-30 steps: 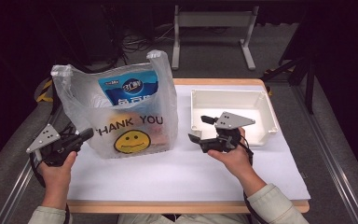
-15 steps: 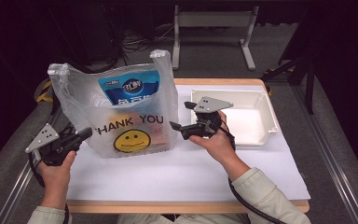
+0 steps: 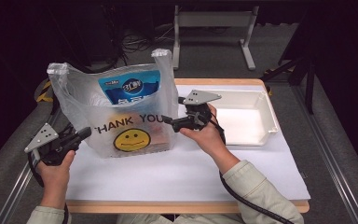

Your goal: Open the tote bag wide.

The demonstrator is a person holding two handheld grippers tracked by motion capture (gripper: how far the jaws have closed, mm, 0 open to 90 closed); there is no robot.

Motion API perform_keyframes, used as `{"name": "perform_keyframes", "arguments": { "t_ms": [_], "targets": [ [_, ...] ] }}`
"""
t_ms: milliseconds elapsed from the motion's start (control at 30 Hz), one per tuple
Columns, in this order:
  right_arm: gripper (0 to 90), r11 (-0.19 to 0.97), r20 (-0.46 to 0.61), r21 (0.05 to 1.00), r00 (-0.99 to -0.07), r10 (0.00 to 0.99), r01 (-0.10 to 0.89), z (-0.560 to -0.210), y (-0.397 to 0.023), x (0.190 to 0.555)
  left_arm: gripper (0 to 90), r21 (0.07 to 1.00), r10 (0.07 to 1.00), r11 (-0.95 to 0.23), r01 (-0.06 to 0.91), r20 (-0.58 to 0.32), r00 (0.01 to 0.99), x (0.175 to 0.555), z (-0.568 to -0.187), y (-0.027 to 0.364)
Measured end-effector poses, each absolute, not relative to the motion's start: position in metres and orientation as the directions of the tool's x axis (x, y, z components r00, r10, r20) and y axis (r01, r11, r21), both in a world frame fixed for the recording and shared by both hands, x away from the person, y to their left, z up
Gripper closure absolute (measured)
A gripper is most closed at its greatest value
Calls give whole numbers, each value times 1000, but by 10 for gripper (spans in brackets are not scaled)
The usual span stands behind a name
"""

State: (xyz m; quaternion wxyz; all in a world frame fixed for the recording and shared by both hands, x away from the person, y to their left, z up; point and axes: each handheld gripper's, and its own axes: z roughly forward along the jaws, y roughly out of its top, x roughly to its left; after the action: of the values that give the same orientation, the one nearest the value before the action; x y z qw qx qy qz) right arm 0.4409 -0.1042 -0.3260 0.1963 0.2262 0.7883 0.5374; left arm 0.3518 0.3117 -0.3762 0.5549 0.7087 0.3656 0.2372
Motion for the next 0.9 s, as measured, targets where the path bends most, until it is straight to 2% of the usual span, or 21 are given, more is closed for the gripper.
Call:
{"name": "perform_keyframes", "arguments": {
  "t_ms": [100,167,367,433,567,900],
  "targets": [
    [210,342,-75,927,-819,569,153,-326,-100,444,898,958,782,-125,257,-64,620,352,-376,310],
    [317,359,-81,920,-820,566,156,-327,-98,445,897,958,784,-127,256,-61,618,352,-377,309],
    [745,371,-75,912,-819,569,175,-328,-99,448,893,960,788,-121,253,-62,612,351,-377,310],
    [831,379,-84,910,-820,567,169,-329,-100,447,893,960,790,-122,252,-60,611,351,-377,310],
    [883,373,-74,911,-821,567,176,-332,-102,447,892,959,792,-123,254,-59,608,351,-378,310],
    [890,351,-58,917,-806,589,190,-339,-109,451,879,952,793,-128,277,-69,605,356,-383,310]
  ]
}}
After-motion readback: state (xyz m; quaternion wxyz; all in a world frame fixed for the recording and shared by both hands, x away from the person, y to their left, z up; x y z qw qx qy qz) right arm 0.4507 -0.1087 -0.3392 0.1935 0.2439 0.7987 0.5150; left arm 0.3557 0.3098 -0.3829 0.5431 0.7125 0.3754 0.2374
